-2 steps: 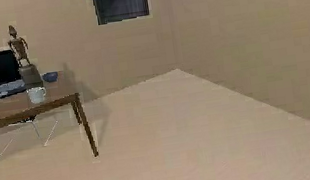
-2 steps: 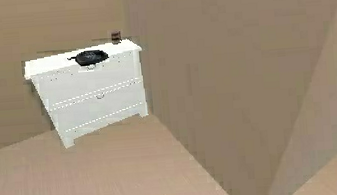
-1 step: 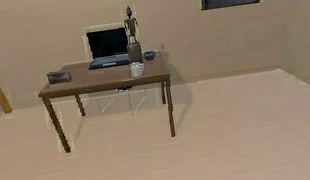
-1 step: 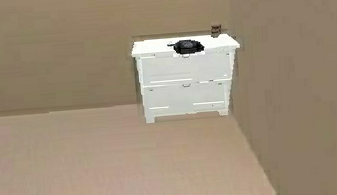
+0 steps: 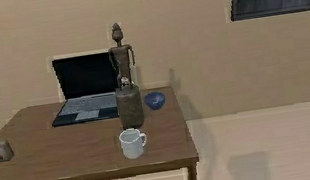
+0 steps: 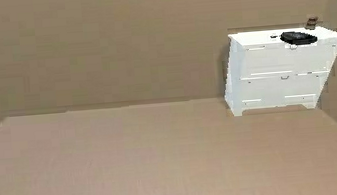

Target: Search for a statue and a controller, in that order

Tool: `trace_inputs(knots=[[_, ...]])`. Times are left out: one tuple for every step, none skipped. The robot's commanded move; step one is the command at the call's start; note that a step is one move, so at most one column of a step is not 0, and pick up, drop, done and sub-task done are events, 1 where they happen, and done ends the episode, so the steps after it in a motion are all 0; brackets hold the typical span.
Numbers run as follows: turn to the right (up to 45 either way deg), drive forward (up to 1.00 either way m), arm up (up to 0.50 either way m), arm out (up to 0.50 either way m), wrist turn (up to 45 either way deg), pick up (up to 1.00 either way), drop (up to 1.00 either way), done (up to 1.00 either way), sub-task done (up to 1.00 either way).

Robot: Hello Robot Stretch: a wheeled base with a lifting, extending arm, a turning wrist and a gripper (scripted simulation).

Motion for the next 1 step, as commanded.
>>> trace_inputs(knots=[[-30.0,0.0,0.0,0.0,0.0,0.0,0.0,0.0,0.0]])
